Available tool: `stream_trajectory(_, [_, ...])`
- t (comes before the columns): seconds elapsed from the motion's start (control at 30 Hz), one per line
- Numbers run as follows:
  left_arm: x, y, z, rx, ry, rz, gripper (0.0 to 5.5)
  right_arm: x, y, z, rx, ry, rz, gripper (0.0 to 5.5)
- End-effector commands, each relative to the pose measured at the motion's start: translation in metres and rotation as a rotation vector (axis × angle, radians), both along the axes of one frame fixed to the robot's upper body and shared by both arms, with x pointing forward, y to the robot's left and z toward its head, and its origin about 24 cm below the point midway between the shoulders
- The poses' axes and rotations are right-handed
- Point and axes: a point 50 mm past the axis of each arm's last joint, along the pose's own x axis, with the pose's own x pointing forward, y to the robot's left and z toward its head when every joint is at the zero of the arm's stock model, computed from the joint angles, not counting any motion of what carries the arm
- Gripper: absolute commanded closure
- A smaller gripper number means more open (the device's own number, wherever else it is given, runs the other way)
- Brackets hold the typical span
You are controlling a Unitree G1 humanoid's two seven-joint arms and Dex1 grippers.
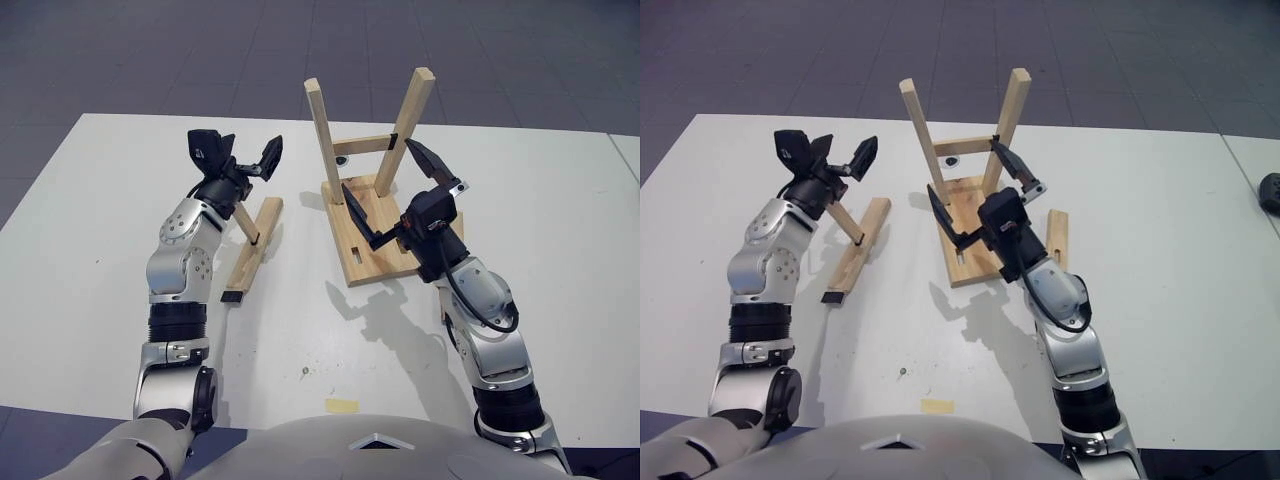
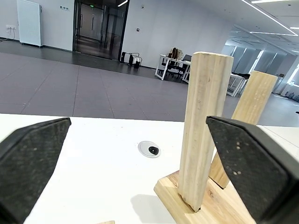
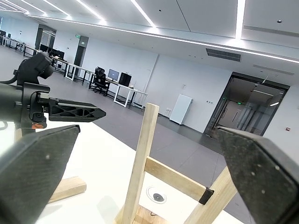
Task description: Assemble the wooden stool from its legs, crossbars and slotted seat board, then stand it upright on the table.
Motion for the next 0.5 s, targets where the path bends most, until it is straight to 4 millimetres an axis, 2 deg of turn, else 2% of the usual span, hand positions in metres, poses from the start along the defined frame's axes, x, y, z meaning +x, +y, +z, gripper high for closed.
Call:
stream_trajectory(0.03, [-0.008,-0.004,-0.023,-0.002,0.113,0.003,0.11,-0.001,0.000,-0.001,0.007,0.013,-0.003,0.10])
stream_trajectory(0.13, [-0.005,0.000,0.001,-0.022,0.037,0.017,0.11,-0.002,0.001,-0.001,0.010,0.012,-0.006,0.10])
stream_trajectory(0.27, [-0.001,0.019,0.051,-0.097,-0.105,0.086,0.11,-0.004,0.003,-0.002,0.002,0.008,-0.011,0.10])
stream_trajectory(0.37, [-0.009,0.036,0.097,-0.136,-0.214,0.113,0.11,-0.007,0.005,-0.004,0.009,0.014,-0.024,0.10])
stream_trajectory(0.4, [-0.017,0.040,0.104,-0.124,-0.217,0.098,0.11,-0.008,0.005,-0.005,0.013,0.016,-0.030,0.10])
stream_trajectory(0.43, [-0.025,0.044,0.102,-0.085,-0.187,0.080,0.11,-0.009,0.005,-0.005,0.017,0.017,-0.038,0.10])
stream_trajectory(0.5, [-0.044,0.054,0.079,-0.014,-0.052,0.047,0.11,-0.011,0.004,-0.007,0.025,0.022,-0.059,0.10])
